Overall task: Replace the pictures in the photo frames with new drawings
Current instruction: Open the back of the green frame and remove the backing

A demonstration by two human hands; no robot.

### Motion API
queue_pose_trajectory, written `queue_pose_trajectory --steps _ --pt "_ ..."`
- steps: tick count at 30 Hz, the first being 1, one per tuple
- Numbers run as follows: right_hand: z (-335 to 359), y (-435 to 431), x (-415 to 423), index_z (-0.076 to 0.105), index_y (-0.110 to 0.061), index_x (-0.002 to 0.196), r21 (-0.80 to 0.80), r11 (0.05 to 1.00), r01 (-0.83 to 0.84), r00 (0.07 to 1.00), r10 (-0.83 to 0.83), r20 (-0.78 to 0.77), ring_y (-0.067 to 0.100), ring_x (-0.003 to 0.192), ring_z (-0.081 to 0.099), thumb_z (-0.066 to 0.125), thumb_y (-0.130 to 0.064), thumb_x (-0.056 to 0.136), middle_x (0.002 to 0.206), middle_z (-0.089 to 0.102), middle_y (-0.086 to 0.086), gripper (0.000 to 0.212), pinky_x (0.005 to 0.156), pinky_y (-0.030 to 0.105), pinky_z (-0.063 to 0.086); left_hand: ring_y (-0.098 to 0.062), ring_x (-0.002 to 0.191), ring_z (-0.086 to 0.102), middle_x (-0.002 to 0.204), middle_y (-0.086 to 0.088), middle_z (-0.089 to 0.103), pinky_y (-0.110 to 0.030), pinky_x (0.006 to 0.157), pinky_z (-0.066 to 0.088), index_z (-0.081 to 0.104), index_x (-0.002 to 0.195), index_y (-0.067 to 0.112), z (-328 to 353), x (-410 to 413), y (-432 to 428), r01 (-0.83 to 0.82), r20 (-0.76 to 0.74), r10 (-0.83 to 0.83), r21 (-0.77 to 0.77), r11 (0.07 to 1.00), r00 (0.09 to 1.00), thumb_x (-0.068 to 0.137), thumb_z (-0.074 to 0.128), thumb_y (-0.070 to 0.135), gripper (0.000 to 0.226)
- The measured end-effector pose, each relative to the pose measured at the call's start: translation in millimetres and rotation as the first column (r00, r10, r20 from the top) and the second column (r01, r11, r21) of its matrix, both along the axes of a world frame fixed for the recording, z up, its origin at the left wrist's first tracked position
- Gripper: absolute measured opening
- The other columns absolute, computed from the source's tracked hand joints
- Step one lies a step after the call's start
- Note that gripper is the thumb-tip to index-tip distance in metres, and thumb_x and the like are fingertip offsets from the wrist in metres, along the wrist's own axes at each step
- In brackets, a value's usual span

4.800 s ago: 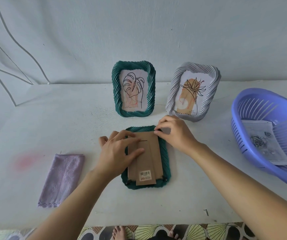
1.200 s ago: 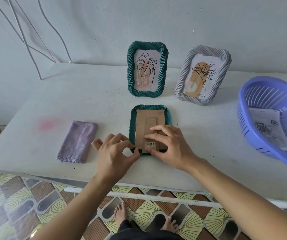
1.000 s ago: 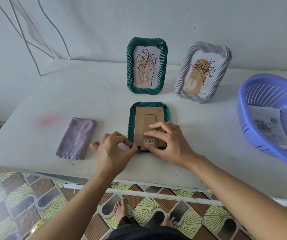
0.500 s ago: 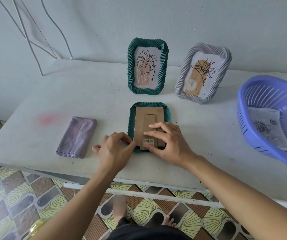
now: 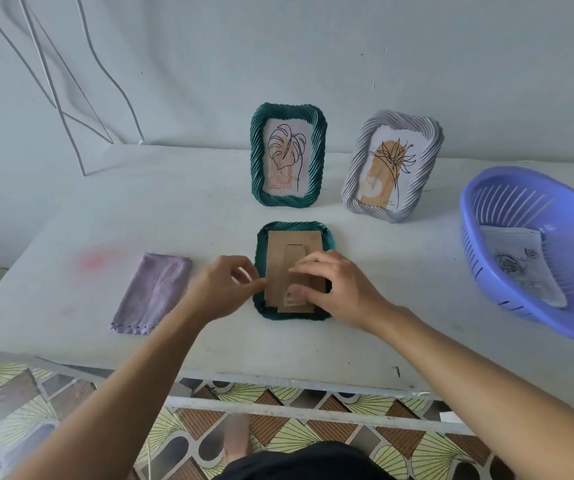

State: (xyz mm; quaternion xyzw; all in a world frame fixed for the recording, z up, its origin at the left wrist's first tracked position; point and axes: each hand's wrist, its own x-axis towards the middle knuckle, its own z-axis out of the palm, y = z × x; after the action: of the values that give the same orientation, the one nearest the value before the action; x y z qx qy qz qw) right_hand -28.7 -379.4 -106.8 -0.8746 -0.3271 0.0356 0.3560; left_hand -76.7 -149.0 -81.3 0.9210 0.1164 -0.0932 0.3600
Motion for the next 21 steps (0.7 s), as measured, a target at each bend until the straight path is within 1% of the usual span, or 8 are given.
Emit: queue_pose_trajectory --steps 2,4,7,9,11,14,18,21 --pt "8.0 0.8 7.9 0.069 -0.023 0.119 0.051 0.998 0.021 0.999 -0.019 -0.037 0.003 0.111 0.055 0.069 -0.041 0.09 0.12 0.064 -0.012 0.035 0.093 0.019 0.044 -0.008 0.075 0.062 0.088 0.011 0.069 -0.026 0.065 0.046 0.069 0.087 0.03 6.6 14.5 1.7 0.054 0.097 -0.057 0.033 0.998 0.994 0.086 0.072 0.044 0.014" --pt "12.4 1.3 18.3 0.07 -0.022 0.118 0.081 0.995 0.06 0.998 -0.057 -0.038 0.002 0.107 0.057 0.072 -0.031 0.09 0.117 0.064 -0.011 0.03 0.086 0.012 0.043 -0.005 0.074 0.055 0.095 0.011 0.065 -0.024 0.068 0.042 0.067 0.1 0.03 10.9 30.4 1.2 0.132 0.141 -0.145 0.096 0.987 0.979 0.087 0.072 0.041 0.018" --pt "17.1 1.0 38.0 0.069 -0.021 0.119 0.02 0.989 0.147 0.989 -0.147 0.027 0.011 0.107 0.056 0.073 -0.031 0.087 0.113 0.065 -0.007 0.034 0.091 0.028 0.048 -0.009 0.085 0.053 0.104 0.008 0.055 -0.027 0.079 0.044 0.063 0.119 0.031 10.0 51.5 0.8 0.215 0.113 -0.246 0.233 0.948 0.963 0.086 0.071 0.047 0.037" --pt "21.0 1.3 51.8 0.065 -0.021 0.126 -0.129 0.977 0.17 0.984 -0.16 0.084 0.017 0.112 0.051 0.073 -0.041 0.086 0.117 0.063 -0.004 0.046 0.095 0.04 0.046 -0.012 0.089 0.055 0.107 0.007 0.056 -0.034 0.087 0.05 0.063 0.121 0.031 11.0 60.5 0.1 0.226 0.069 -0.251 0.257 0.94 0.966 0.084 0.07 0.052 0.043" --pt "24.1 2.6 63.3 0.057 -0.023 0.135 -0.3 0.94 0.16 0.985 -0.133 0.109 0.02 0.12 0.044 0.07 -0.054 0.084 0.128 0.057 -0.004 0.061 0.097 0.045 0.044 -0.013 0.091 0.057 0.107 0.007 0.059 -0.04 0.09 0.052 0.065 0.118 0.03 10.9 65.3 -0.2 0.207 0.056 -0.232 0.292 0.934 0.971 0.081 0.071 0.057 0.047" --pt "25.8 4.4 75.9 0.048 -0.025 0.143 -0.451 0.886 0.11 0.994 -0.087 0.071 0.02 0.126 0.035 0.064 -0.064 0.082 0.136 0.047 -0.005 0.074 0.095 0.044 0.043 -0.012 0.096 0.056 0.105 0.01 0.058 -0.038 0.09 0.051 0.067 0.118 0.029 8.3 65.2 1.9 0.158 0.055 -0.188 0.349 0.924 0.981 0.078 0.072 0.062 0.052" --pt "25.2 5.0 83.9 0.05 -0.025 0.142 -0.503 0.862 0.062 0.997 -0.072 0.0 0.021 0.124 0.03 0.062 -0.067 0.081 0.133 0.039 -0.005 0.075 0.097 0.049 0.042 -0.015 0.106 0.057 0.117 0.005 0.057 -0.042 0.097 0.048 0.065 0.128 0.026 -1.4 57.4 3.8 0.163 0.032 -0.179 0.279 0.946 0.983 0.08 0.071 0.062 0.06" --pt "23.1 5.5 84.9 0.052 -0.025 0.14 -0.464 0.885 0.048 0.996 -0.079 -0.049 0.021 0.123 0.03 0.066 -0.063 0.081 0.13 0.038 -0.003 0.072 0.099 0.05 0.042 -0.014 0.11 0.054 0.118 0.006 0.051 -0.046 0.101 0.044 0.061 0.135 0.027 -8.4 52.8 2.4 0.167 0.026 -0.18 0.256 0.952 0.983 0.084 0.066 0.061 0.061"
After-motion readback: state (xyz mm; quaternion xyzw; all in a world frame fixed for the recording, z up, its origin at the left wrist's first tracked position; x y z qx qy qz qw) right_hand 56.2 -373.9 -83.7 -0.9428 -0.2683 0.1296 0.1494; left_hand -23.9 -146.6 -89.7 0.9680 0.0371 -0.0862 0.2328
